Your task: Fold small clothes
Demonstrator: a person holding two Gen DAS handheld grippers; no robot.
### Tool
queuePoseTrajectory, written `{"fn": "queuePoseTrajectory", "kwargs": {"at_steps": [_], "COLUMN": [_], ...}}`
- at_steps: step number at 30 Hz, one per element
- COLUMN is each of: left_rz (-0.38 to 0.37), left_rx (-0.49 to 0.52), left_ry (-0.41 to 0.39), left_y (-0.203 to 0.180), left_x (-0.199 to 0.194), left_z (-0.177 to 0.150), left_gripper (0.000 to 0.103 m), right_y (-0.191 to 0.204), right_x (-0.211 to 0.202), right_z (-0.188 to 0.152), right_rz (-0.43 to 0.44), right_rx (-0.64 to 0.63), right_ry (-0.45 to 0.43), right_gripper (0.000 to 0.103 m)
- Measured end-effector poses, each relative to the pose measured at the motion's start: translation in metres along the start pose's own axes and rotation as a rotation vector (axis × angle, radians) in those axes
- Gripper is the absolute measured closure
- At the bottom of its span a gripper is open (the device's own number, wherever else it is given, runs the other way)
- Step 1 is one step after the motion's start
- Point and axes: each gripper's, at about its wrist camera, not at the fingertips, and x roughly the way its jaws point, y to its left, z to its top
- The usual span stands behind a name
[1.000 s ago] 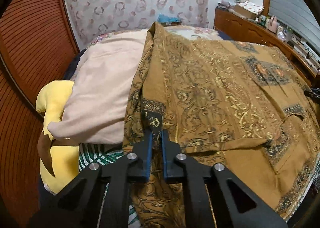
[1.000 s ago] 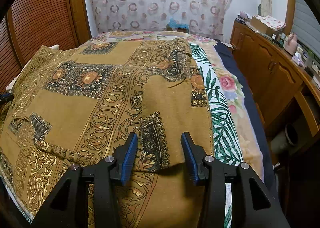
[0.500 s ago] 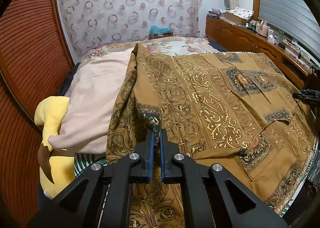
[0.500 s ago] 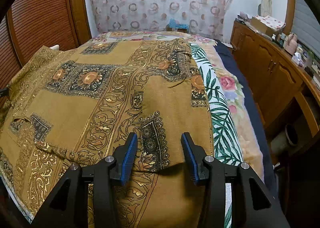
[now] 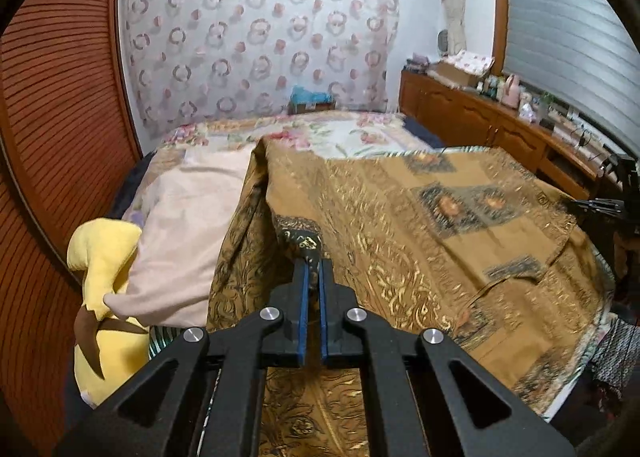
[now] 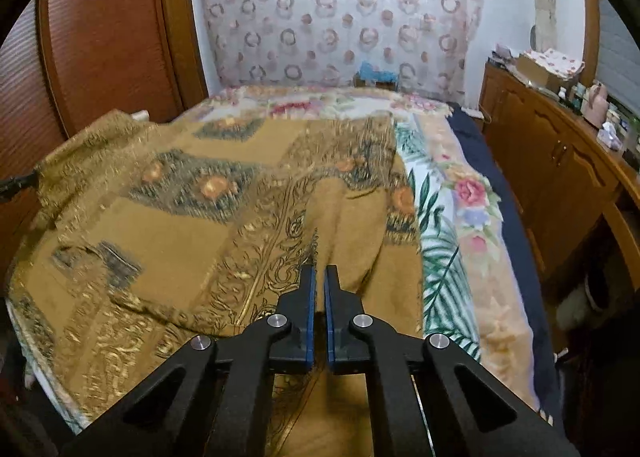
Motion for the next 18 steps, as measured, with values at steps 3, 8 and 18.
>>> {"fn": "queuePoseTrajectory", "kwargs": {"at_steps": [3, 8, 18], "left_rz": [-0.021, -0.046, -0.044], "left_rx": [-0.016, -0.029, -0.072], "left_ry": [-0.037, -0.088, -0.076], "left_y": [0.001, 0.004, 0.011], "left_x": [-0.015, -0.046, -0.084], "left_z": [0.006, 0.004, -0.045], "left_gripper": [0.098, 0.098, 0.098], "right_y": [0.001, 0.011, 0.014], "right_x": [-0.016, -0.044, -0.101], "right_z": [0.006, 0.007, -0.021], "right_rz": [0.007, 0.0, 0.012], "right_rx": [-0.007, -0.052, -0.081], "right_ry": [-0.03, -0.061, -0.081], "right_gripper": [0.101, 0.102, 0.102]}}
